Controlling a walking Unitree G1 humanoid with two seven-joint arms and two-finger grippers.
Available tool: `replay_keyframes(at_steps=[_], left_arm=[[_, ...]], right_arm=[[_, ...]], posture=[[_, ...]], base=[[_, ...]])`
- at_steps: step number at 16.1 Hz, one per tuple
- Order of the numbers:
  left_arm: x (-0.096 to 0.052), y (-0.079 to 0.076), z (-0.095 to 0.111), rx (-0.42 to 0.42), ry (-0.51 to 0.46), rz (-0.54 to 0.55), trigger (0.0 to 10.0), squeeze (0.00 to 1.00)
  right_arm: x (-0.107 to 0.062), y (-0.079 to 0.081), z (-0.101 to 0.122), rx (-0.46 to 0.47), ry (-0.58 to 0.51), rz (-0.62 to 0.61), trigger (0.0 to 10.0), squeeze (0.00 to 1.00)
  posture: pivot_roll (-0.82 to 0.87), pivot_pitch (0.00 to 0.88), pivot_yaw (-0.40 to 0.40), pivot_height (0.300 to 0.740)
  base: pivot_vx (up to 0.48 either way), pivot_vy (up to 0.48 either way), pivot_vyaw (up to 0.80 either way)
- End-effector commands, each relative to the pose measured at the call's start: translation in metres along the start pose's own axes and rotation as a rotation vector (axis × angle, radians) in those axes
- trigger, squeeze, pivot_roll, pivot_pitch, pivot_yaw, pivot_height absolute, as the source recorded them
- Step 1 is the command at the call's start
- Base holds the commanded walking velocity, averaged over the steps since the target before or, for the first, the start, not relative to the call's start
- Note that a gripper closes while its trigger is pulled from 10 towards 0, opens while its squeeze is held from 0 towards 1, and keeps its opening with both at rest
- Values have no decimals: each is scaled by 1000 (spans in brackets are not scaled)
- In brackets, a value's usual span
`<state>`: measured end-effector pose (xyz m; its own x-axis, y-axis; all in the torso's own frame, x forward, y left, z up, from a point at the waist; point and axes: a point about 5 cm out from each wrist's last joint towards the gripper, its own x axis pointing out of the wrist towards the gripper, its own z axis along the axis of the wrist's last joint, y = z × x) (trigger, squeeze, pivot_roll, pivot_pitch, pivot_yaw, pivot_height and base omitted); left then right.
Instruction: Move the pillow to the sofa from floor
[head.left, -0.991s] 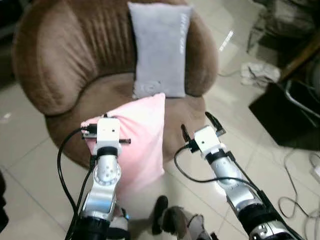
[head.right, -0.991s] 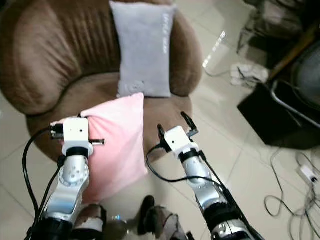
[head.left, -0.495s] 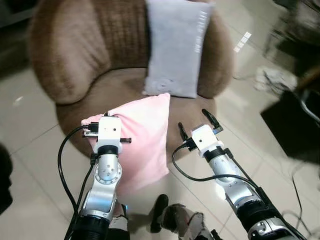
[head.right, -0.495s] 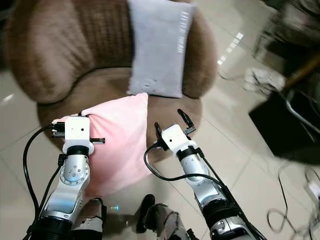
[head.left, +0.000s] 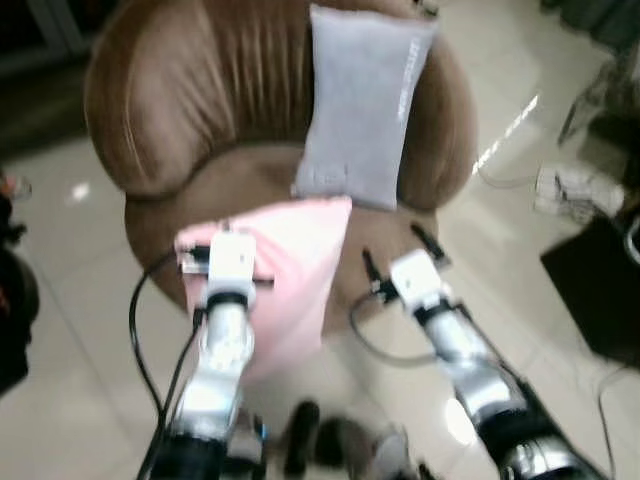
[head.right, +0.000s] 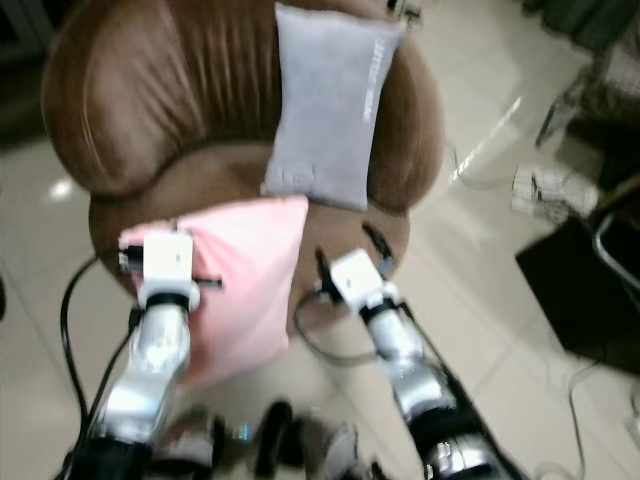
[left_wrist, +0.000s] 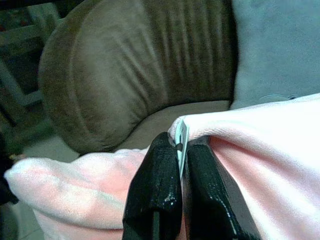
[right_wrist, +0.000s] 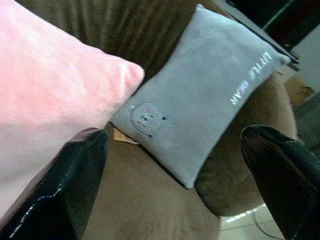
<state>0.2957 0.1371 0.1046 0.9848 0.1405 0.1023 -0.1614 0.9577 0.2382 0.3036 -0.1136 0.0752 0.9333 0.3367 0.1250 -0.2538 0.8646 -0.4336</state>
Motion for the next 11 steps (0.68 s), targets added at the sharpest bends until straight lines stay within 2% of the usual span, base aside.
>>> replay_keyframes(at_steps=[1,6,11], left_arm=[[1,0,2,1,-8,3,10000,0],[3,3,5,-33,-18,11,10000,0],[6,3,8,-5,-26,-3,10000,0]], right_arm=[[-5,-1,-7,1,29,-3,10000,0],[-5,0,-7,0,30,2,10000,0],[-3,0,-3,12,6,1,10000,0]], posture=[[348,271,-180,740],[354,257,-177,740],[359,246,-180,740]], base=[[0,0,0],[0,0,0],[442,0,0]])
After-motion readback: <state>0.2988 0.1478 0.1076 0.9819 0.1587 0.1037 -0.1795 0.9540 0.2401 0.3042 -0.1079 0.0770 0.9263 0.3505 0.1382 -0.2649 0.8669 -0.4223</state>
